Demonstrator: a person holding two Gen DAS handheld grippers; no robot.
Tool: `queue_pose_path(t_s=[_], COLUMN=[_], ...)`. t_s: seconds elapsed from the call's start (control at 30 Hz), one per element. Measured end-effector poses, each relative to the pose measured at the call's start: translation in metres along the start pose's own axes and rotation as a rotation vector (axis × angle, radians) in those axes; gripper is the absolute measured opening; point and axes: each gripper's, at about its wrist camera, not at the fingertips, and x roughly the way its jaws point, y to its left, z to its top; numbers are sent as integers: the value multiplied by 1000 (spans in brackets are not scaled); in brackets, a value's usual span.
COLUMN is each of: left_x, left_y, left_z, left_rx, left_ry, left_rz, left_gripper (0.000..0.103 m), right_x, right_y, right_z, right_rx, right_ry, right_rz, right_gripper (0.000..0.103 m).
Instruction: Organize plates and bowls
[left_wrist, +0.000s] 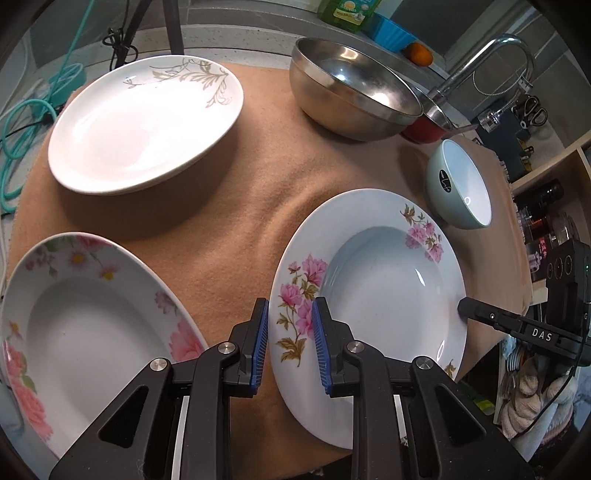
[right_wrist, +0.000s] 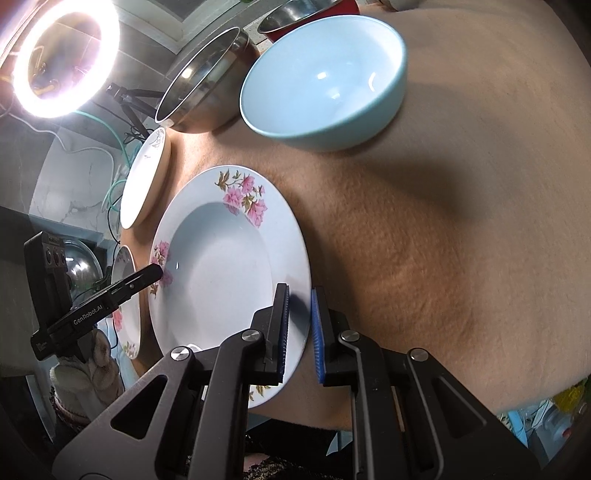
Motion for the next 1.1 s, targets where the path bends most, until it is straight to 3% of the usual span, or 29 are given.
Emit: queue_pose_path(t_s=[0.97,1.1], left_x=[2,-6], left_y=[-7,-6], left_z=[-13,-12], left_rx=[2,6], left_ry=[-1,-29], left_rz=[-4,3], left_gripper=[22,22], right_x=[8,1], right_y=[6,12], right_z=[-2,-1], right_rx=[-46,-82], right_ry=[35,-1], right_rz=[-27,-66], right_gripper=[13,13])
